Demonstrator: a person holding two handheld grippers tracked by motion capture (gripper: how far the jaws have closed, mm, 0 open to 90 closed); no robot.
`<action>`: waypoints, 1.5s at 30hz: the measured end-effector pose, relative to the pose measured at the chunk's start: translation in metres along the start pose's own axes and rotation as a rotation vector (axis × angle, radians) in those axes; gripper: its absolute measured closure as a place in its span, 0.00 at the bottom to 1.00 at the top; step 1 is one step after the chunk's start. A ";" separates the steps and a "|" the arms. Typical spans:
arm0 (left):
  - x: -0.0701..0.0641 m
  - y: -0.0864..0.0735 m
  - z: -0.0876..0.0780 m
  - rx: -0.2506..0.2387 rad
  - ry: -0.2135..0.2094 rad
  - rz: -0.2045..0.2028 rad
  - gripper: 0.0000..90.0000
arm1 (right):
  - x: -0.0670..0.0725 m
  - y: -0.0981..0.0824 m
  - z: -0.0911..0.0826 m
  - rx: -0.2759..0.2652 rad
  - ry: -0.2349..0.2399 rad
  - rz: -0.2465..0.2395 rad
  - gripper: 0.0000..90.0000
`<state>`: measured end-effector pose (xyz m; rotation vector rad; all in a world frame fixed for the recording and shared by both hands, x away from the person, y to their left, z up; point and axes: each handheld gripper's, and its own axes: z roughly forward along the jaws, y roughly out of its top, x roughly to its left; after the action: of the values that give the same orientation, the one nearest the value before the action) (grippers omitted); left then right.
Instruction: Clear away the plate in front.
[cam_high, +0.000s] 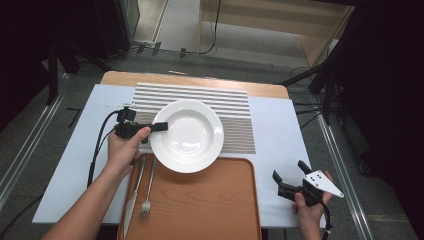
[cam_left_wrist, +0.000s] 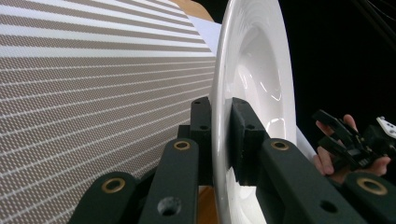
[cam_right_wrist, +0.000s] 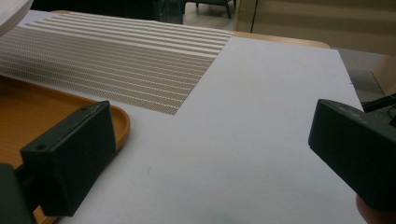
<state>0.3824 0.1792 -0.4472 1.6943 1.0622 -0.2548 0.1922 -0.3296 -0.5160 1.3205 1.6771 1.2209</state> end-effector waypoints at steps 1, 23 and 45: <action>0.000 0.000 0.000 0.000 0.000 0.000 0.87 | 0.000 0.000 0.000 -0.001 0.001 0.001 0.00; -0.013 -0.040 -0.009 0.017 -0.041 -0.010 0.87 | 0.000 0.000 -0.001 0.000 -0.001 0.004 0.00; -0.030 -0.082 -0.013 0.074 -0.097 -0.034 0.87 | 0.000 0.000 -0.001 0.000 -0.005 0.005 0.00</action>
<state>0.2990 0.1775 -0.4770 1.7127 1.0207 -0.3984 0.1914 -0.3298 -0.5156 1.3280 1.6713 1.2189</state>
